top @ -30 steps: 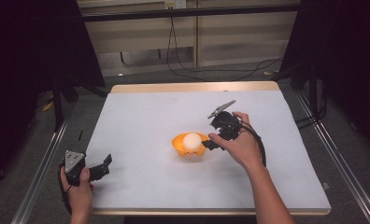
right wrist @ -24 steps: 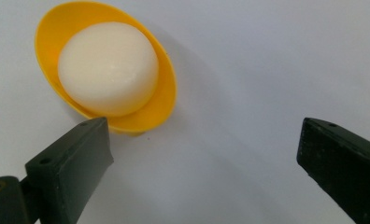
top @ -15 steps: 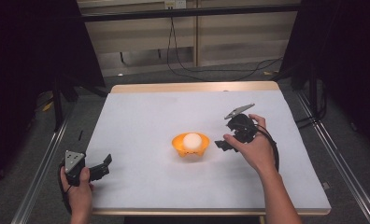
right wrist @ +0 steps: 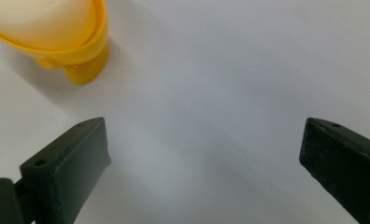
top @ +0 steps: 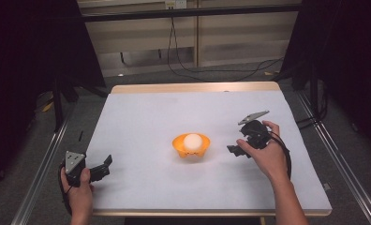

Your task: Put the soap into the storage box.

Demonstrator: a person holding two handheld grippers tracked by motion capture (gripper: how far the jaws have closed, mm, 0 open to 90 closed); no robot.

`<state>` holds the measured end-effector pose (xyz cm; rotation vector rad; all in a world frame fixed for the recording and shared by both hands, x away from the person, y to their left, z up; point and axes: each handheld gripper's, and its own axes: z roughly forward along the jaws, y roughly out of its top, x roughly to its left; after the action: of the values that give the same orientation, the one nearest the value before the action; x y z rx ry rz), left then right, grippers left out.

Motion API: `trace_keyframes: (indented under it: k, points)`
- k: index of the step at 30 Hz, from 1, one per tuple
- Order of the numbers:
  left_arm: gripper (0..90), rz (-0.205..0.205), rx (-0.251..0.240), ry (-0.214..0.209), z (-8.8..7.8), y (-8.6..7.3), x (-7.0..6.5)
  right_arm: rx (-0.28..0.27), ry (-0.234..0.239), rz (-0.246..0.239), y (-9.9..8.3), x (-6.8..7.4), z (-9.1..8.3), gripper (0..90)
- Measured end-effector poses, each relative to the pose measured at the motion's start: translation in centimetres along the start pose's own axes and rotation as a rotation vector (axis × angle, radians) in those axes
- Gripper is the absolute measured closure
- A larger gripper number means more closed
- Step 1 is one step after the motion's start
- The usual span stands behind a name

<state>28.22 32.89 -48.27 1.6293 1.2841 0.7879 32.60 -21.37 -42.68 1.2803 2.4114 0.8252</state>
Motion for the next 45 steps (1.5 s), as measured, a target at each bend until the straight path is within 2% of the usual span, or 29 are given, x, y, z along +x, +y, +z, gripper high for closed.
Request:
trace_keyframes:
  k: [21, 31, 36, 40, 45]
  points:
    - [0.1, 0.000, 0.000, -0.001, 0.0, 0.0, 0.0, -0.034, -0.053, 0.100, -6.1, -2.3, -0.8, 0.0]
    - [0.1, 0.000, 0.001, 0.001, 0.0, 0.0, 0.0, -0.102, -0.056, 0.140, -8.8, -3.0, -1.8, 0.0]
    - [0.0, 0.001, 0.000, 0.003, 0.0, 0.0, 0.0, -0.137, -0.086, 0.167, -10.5, -3.5, -2.2, 0.0]
    - [0.0, 0.002, 0.000, 0.002, 0.0, 0.0, 0.0, -0.178, -0.084, 0.202, -12.0, -4.0, -2.8, 0.0]
    - [0.1, 0.002, 0.001, 0.003, 0.0, 0.0, 0.1, -0.217, -0.108, 0.224, -13.7, -4.6, -3.7, 0.0]
